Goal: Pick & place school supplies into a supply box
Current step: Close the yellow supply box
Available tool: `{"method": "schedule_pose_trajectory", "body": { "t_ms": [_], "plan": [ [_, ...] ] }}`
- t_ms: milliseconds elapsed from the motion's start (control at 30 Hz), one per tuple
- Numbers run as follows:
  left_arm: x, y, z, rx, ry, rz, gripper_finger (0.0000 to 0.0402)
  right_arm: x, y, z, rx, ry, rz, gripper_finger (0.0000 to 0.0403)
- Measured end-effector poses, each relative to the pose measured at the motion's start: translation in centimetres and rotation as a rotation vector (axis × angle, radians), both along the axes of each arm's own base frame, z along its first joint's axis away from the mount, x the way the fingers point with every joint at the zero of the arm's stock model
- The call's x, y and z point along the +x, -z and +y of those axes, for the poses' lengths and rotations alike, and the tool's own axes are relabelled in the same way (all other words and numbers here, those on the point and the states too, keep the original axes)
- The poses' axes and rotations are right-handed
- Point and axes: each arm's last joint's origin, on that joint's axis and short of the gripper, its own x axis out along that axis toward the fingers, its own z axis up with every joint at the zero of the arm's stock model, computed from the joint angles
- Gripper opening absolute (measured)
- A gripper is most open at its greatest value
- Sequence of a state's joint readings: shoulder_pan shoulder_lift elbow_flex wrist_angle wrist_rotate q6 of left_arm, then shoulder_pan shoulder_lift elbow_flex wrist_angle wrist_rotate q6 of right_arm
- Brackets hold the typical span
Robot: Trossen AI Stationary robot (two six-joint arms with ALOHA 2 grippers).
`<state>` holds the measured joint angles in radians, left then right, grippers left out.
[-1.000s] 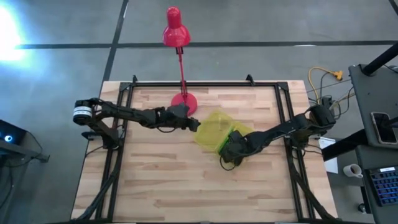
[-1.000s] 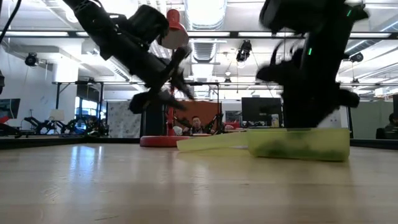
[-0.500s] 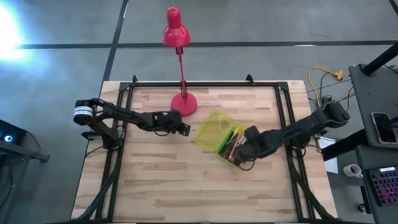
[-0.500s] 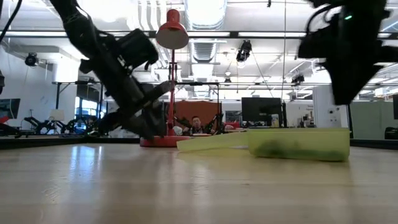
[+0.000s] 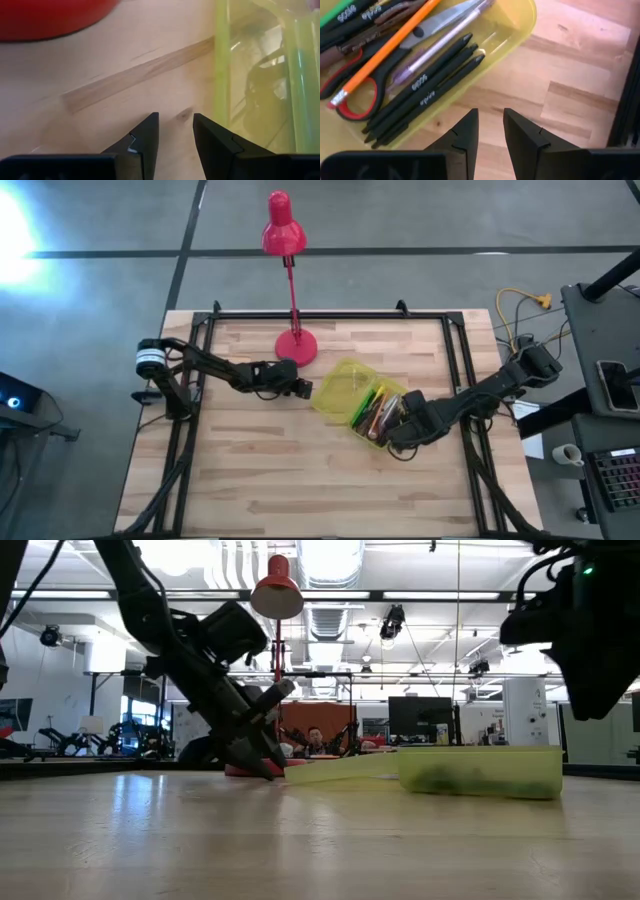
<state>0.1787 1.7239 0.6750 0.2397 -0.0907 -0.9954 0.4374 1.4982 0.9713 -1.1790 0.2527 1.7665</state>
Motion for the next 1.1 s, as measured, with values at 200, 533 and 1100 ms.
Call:
{"method": "schedule_pose_trajectory", "body": {
  "t_ms": [200, 533, 1100],
  "plan": [
    [1.5, 0.8, 0.5, 0.026, 0.064, 0.053, 0.0108, -0.8, 0.6, 0.5, 0.018, 0.031, 0.012, 0.0075],
    [4.0, 2.9, 0.9, -0.024, 0.123, 0.083, 0.0108, 1.0, 0.8, 0.1, 0.028, 0.0, -0.146, 0.0077],
    [8.2, -2.2, 1.2, -0.058, 0.251, -0.103, 0.0108, 3.0, 5.3, -3.0, 0.101, -0.159, 0.085, 0.0077]
  ]
}}
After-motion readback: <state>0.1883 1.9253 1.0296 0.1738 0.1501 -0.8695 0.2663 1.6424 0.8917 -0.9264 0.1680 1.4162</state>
